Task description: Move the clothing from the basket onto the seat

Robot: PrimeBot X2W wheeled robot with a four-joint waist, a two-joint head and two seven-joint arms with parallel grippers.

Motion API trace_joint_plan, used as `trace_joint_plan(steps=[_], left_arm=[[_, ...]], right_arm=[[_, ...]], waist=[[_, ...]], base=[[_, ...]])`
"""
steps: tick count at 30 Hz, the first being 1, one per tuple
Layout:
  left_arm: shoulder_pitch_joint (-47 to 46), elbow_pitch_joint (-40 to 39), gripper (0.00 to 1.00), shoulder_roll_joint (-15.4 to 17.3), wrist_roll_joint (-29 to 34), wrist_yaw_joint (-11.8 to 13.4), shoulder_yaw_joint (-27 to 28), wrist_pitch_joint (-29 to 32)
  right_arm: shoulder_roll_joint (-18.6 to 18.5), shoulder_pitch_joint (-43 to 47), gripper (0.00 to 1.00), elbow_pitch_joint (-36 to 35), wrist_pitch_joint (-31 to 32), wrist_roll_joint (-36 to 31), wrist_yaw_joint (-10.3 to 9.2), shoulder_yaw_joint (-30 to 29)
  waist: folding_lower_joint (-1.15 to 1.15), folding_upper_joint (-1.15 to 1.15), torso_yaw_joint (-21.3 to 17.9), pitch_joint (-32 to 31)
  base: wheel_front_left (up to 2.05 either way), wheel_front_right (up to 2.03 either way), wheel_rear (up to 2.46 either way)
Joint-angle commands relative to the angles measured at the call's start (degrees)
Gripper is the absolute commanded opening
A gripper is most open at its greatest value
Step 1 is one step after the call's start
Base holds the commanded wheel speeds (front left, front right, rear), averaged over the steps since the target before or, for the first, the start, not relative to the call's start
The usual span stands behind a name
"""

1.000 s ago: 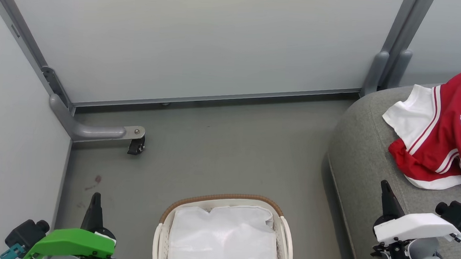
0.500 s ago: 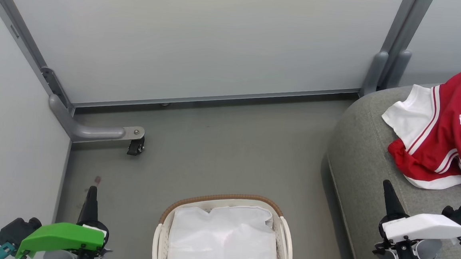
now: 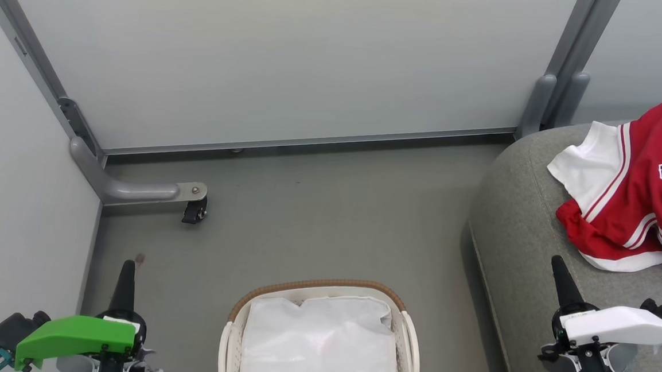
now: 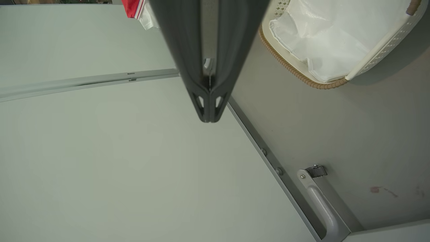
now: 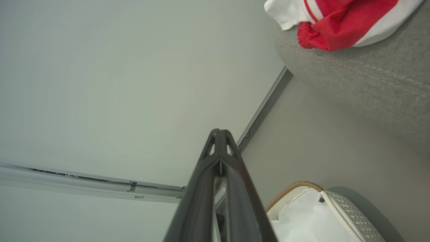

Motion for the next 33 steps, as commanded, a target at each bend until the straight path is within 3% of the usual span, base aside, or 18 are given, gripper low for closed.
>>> trace_joint_plan(steps=[1,33], left_arm=[[-1.5,-0.8,0.00,0.3,-1.4,-0.3,0.3,0.3],[-1.9,-3.2,0.00,0.3,-14.6,-0.6,2.6,4.3]], right_arm=[[-0.4,0.4,0.00,-0.8,0.3,1.5,-0.03,-0.3],[-0.5,1.8,0.00,-4.1,4.4,17.0,-0.04,-1.1]], waist=[[0.00,0.00,0.0,0.0],[0.00,0.00,-0.2,-0.2]], base=[[0.00,0.00,0.00],[0.00,0.00,0.00]])
